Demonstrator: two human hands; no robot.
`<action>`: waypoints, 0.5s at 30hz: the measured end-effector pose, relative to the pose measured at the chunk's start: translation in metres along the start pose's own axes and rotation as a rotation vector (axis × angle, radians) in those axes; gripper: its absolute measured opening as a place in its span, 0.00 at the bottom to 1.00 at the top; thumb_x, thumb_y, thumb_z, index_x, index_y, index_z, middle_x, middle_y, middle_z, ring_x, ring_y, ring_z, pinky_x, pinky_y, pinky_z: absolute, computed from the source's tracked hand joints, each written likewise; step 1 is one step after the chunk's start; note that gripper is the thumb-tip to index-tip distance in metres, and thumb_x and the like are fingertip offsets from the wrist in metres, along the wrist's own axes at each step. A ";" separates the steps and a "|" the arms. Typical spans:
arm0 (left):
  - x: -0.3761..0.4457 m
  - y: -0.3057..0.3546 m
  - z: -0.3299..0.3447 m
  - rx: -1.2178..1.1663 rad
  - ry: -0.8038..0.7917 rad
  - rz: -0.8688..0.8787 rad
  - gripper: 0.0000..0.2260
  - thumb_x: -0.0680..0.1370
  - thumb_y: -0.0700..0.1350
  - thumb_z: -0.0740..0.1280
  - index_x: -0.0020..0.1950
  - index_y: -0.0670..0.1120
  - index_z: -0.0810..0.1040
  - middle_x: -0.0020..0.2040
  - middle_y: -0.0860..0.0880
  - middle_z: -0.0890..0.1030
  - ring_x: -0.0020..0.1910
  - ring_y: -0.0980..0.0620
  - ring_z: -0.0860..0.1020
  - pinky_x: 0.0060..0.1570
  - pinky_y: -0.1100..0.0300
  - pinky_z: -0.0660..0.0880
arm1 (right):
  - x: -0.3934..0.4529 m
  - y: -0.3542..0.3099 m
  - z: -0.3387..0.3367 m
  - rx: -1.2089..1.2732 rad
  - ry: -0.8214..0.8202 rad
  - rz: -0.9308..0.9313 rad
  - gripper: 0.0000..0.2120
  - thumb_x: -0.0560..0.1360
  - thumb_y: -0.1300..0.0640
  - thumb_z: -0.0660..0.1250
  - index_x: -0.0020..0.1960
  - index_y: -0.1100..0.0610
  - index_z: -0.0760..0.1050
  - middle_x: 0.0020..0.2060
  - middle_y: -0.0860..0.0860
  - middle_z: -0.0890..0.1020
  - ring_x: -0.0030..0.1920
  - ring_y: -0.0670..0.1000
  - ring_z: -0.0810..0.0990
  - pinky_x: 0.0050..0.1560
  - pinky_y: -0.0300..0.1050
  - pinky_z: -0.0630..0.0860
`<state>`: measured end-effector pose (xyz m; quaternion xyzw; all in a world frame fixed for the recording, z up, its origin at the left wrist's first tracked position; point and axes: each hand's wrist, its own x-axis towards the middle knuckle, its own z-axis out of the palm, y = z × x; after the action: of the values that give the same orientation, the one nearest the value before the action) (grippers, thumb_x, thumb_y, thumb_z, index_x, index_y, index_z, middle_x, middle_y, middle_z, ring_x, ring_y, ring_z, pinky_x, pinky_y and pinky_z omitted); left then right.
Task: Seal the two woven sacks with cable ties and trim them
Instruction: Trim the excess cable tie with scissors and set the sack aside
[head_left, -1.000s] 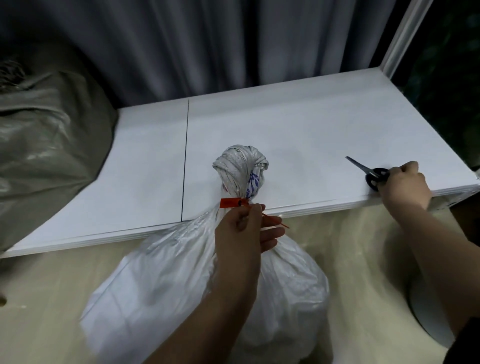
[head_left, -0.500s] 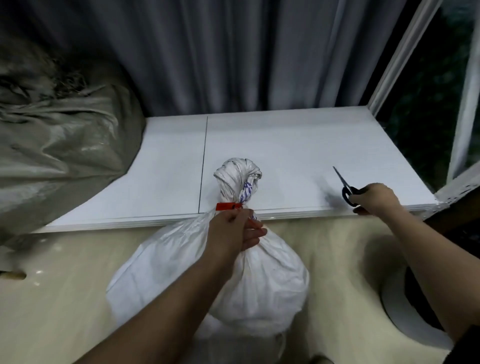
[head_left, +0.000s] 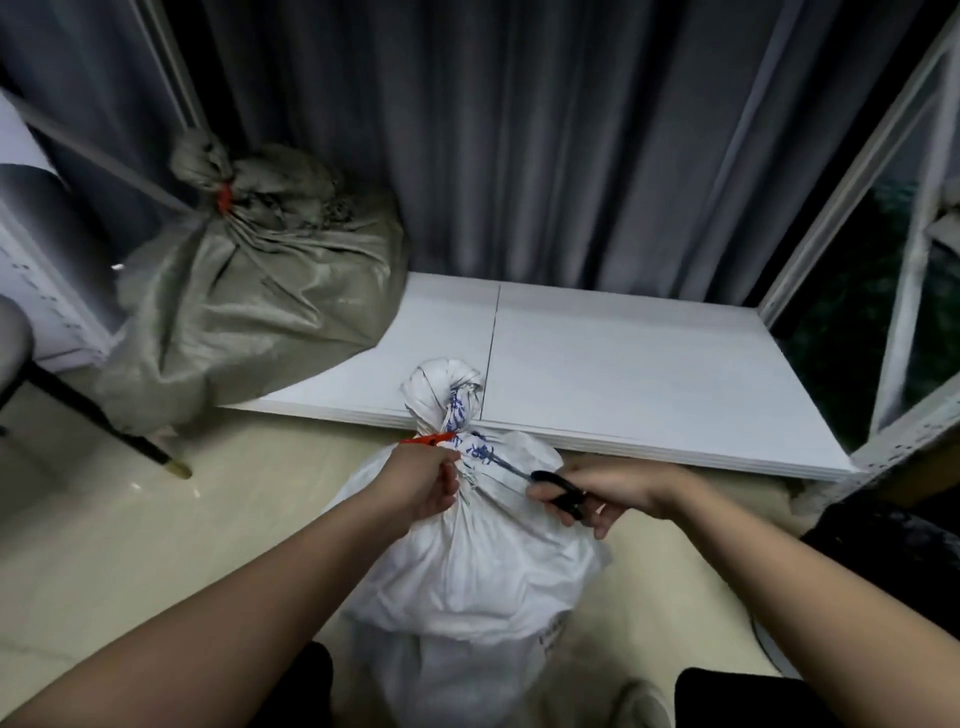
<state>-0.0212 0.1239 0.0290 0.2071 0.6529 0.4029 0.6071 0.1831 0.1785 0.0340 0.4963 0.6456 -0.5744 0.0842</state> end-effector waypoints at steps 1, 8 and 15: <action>-0.007 -0.002 -0.009 -0.006 0.004 -0.007 0.10 0.79 0.37 0.60 0.38 0.46 0.71 0.28 0.49 0.70 0.16 0.59 0.71 0.21 0.70 0.68 | 0.004 -0.008 0.010 -0.021 -0.031 0.008 0.16 0.73 0.41 0.66 0.35 0.52 0.74 0.30 0.47 0.75 0.28 0.45 0.69 0.34 0.38 0.73; -0.029 -0.014 -0.048 0.025 0.001 -0.016 0.05 0.79 0.40 0.62 0.43 0.44 0.74 0.32 0.48 0.75 0.20 0.58 0.77 0.25 0.68 0.75 | 0.037 -0.053 0.039 -0.118 -0.221 0.002 0.17 0.75 0.39 0.61 0.35 0.51 0.73 0.27 0.46 0.74 0.24 0.44 0.66 0.29 0.36 0.66; -0.028 -0.019 -0.076 0.098 -0.026 -0.027 0.07 0.78 0.41 0.64 0.40 0.44 0.74 0.32 0.47 0.77 0.23 0.56 0.79 0.29 0.65 0.77 | 0.056 -0.080 0.027 -0.242 -0.288 0.032 0.17 0.67 0.37 0.63 0.35 0.51 0.73 0.27 0.46 0.74 0.27 0.45 0.69 0.29 0.35 0.69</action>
<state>-0.0846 0.0705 0.0273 0.2328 0.6666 0.3595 0.6101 0.0839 0.1988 0.0396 0.4052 0.6833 -0.5562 0.2439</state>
